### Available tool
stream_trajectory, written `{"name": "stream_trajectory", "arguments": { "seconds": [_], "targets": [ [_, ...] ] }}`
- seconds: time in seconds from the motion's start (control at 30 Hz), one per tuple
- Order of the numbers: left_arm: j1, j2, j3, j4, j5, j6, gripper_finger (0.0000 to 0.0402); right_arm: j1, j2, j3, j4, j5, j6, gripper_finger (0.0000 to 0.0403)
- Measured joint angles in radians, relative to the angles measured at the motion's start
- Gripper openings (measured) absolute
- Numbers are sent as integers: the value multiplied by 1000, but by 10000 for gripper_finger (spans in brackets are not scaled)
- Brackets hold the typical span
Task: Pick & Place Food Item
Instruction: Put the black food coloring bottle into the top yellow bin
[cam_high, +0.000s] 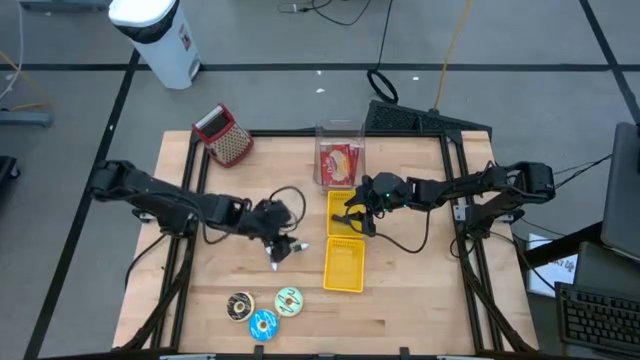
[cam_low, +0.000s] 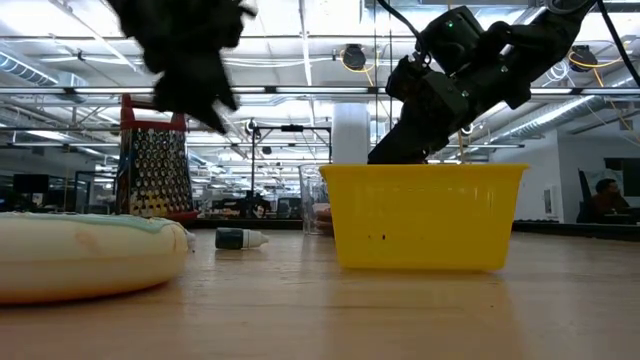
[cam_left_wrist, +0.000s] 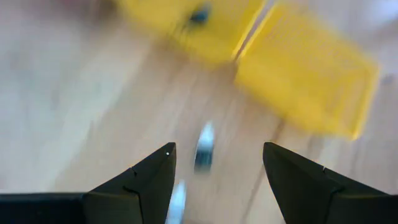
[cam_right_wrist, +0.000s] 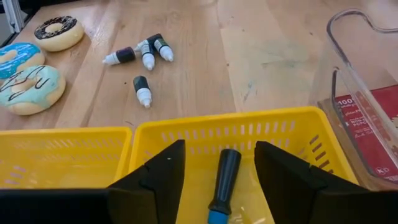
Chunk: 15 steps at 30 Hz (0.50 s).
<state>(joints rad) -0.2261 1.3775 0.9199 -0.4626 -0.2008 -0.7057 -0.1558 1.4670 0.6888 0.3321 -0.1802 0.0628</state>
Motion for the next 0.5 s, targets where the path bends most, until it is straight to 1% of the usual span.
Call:
{"name": "stream_trajectory", "arguments": {
  "seconds": [0.13,0.27,0.33,0.43,0.5],
  "targets": [
    [-39,34,0,-163,-15,-235,241,0,0,0,8,0,0,181],
    [-45,86,-1,-297,-33,-369,241,0,0,0,18,0,1,180],
    [-45,117,-1,-329,-35,-327,241,0,0,0,17,-1,2,180],
    [-55,173,-1,-356,-30,-158,241,0,0,0,19,-4,3,179],
    [-66,209,-1,-364,-25,-16,241,0,0,0,18,-4,3,177]
  ]
}}
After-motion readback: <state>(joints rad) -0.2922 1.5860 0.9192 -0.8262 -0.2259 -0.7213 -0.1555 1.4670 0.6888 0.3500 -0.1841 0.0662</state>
